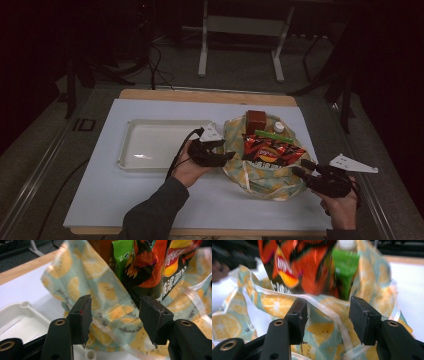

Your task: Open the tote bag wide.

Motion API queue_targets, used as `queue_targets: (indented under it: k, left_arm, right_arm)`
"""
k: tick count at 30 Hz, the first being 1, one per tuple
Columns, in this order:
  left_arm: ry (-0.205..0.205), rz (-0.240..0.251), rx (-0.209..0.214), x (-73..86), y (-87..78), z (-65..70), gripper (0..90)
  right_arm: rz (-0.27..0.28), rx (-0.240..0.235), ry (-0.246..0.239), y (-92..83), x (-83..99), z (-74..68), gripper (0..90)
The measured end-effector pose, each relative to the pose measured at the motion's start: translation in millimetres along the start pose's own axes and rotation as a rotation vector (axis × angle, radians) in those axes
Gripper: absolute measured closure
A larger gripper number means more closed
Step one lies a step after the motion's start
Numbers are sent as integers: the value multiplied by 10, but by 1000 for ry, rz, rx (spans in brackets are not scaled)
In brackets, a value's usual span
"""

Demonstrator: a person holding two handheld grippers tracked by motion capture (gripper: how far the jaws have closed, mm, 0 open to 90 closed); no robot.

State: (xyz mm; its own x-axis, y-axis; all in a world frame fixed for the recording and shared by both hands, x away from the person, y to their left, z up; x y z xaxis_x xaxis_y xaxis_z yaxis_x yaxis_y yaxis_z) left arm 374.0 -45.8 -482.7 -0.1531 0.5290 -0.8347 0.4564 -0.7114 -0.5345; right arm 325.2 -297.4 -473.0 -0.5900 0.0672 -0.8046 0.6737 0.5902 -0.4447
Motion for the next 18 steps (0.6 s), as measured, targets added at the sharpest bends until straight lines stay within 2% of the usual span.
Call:
queue_targets:
  k: [5,7,10,12,13,14,18]
  left_arm:
    - [23,-23,22,23,140,134,419]
    - [39,-40,33,49,178,188,414]
    - [49,-50,41,75,223,250,412]
    - [53,-56,45,83,249,275,408]
    - [50,-60,47,87,266,288,396]
    - [51,-63,51,91,284,302,396]
    - [78,-103,53,132,368,372,366]
  right_arm:
    - [56,-24,-3,-94,-151,-72,477]
    - [70,-38,-2,-117,-177,-97,475]
    - [76,-34,-2,-125,-186,-107,489]
    - [64,-6,-9,-89,-162,-89,505]
    - [25,24,-20,-13,-90,-61,507]
    - [25,24,-20,-13,-90,-61,507]
    - [-33,41,-31,146,89,-17,502]
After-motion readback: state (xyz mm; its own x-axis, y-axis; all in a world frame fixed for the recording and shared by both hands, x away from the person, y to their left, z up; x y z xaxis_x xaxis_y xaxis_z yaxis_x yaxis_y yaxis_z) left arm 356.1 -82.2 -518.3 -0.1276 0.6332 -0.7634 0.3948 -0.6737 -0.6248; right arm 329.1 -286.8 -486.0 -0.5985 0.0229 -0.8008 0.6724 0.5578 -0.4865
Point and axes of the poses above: each handheld gripper's, and its own axes: y roughly forward along the jaws, x roughly out of its underside, z roughly to its right, the point moved 9 cm from there along y, roughly forward along the jaws, and after that the axes turned 15 degrees about y, right-handed, at the moved point
